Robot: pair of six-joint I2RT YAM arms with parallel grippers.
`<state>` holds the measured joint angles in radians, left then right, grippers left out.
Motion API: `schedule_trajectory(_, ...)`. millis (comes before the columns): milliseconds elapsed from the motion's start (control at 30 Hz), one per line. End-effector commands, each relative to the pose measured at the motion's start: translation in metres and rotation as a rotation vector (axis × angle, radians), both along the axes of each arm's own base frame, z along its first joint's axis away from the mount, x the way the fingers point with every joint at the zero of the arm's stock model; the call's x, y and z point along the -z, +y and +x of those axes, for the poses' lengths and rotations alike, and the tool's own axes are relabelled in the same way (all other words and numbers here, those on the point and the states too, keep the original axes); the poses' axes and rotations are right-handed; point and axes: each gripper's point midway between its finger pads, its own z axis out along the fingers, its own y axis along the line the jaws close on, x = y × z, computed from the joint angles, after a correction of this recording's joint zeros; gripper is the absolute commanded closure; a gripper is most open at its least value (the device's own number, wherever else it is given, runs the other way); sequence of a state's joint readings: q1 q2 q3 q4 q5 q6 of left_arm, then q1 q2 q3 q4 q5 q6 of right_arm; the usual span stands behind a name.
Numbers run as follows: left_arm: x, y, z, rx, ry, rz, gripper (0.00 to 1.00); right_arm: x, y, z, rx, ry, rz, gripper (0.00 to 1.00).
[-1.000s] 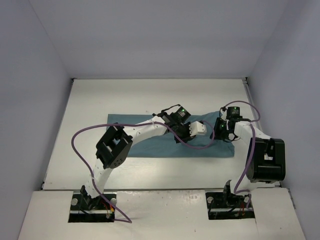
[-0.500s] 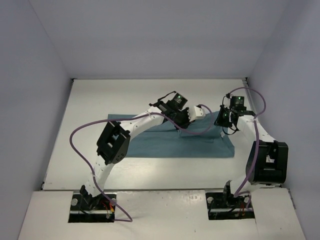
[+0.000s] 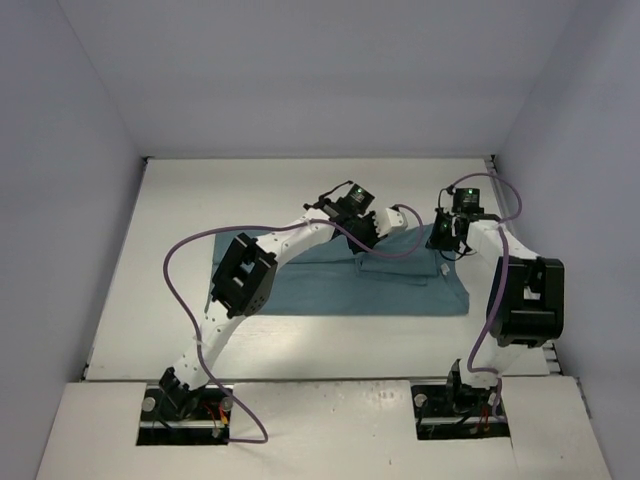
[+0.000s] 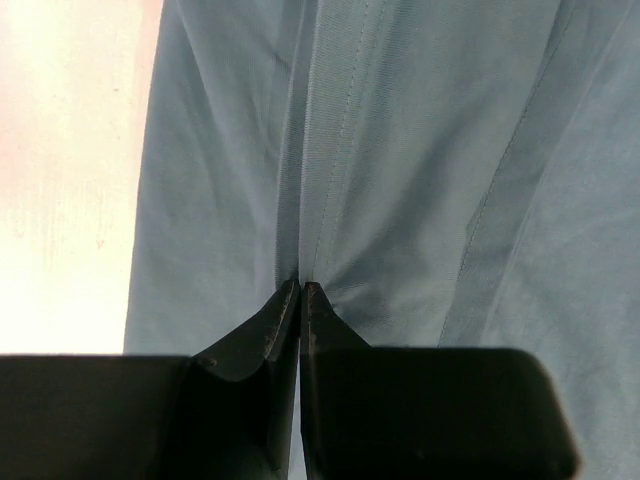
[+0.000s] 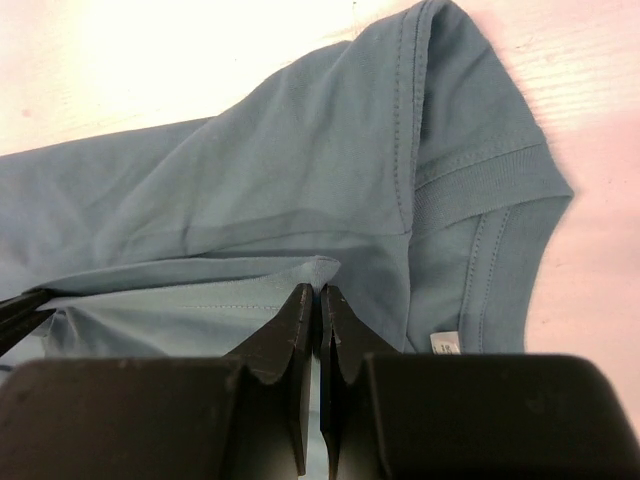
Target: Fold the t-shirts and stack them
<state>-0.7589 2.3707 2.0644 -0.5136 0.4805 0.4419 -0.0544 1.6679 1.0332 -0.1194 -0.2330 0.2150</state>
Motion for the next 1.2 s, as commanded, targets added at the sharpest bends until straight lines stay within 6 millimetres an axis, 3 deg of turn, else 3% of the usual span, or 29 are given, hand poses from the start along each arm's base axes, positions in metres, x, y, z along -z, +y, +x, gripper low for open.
schedule_trajectory(0, -0.044, -0.003, 0.016, -0.021, -0.083, -0.052, 1.00, -0.011, -0.002, 0.022, 0.011, -0.073, -0.041, 0.98)
schedule_trajectory(200, -0.042, -0.001, 0.018, -0.060, -0.078, -0.041, 0.99, -0.006, -0.006, 0.032, 0.023, -0.067, -0.083, 0.90)
schedule_trajectory(233, -0.044, 0.000, 0.019, -0.067, -0.084, -0.038, 0.94, -0.006, -0.007, 0.033, 0.025, -0.067, -0.087, 0.87)
schedule_trajectory(367, -0.080, 0.010, 0.027, -0.140, -0.153, -0.056, 0.49, -0.047, -0.009, 0.040, 0.040, -0.167, -0.131, 0.67)
schedule_trajectory(500, -0.119, 0.019, 0.027, -0.185, -0.204, -0.095, 0.46, -0.078, -0.010, 0.040, 0.058, -0.236, -0.131, 0.63)
schedule_trajectory(600, -0.123, 0.032, 0.027, -0.225, -0.193, -0.093, 0.46, -0.079, -0.009, 0.033, 0.066, -0.234, -0.122, 0.62)
schedule_trajectory(700, -0.121, 0.066, 0.035, -0.324, -0.196, -0.053, 0.46, -0.070, -0.013, 0.029, 0.069, -0.212, -0.140, 0.62)
schedule_trajectory(833, -0.103, 0.134, 0.056, -0.553, -0.134, -0.031, 0.46, -0.063, -0.008, 0.046, 0.032, -0.199, -0.123, 0.63)
schedule_trajectory(867, -0.088, 0.155, 0.057, -0.607, -0.108, -0.002, 0.46, -0.065, -0.008, 0.051, 0.024, -0.206, -0.119, 0.63)
schedule_trajectory(900, -0.086, 0.183, 0.068, -0.684, -0.111, 0.008, 0.46, -0.067, -0.006, 0.056, 0.012, -0.210, -0.115, 0.64)
schedule_trajectory(933, -0.094, 0.183, 0.069, -0.696, -0.120, -0.013, 0.46, -0.068, -0.006, 0.061, 0.012, -0.214, -0.115, 0.64)
schedule_trajectory(967, -0.077, 0.216, 0.070, -0.777, -0.100, 0.019, 0.46, -0.068, -0.005, 0.070, -0.002, -0.218, -0.112, 0.65)
schedule_trajectory(1000, -0.081, 0.229, 0.076, -0.812, -0.105, 0.013, 0.46, -0.066, -0.004, 0.074, -0.006, -0.214, -0.111, 0.65)
schedule_trajectory(1067, -0.062, 0.267, 0.082, -0.890, -0.050, 0.041, 0.46, -0.060, -0.002, 0.084, -0.021, -0.206, -0.101, 0.66)
schedule_trajectory(1167, -0.042, 0.297, 0.087, -0.959, 0.005, 0.058, 0.46, -0.043, -0.002, 0.091, -0.027, -0.174, -0.103, 0.66)
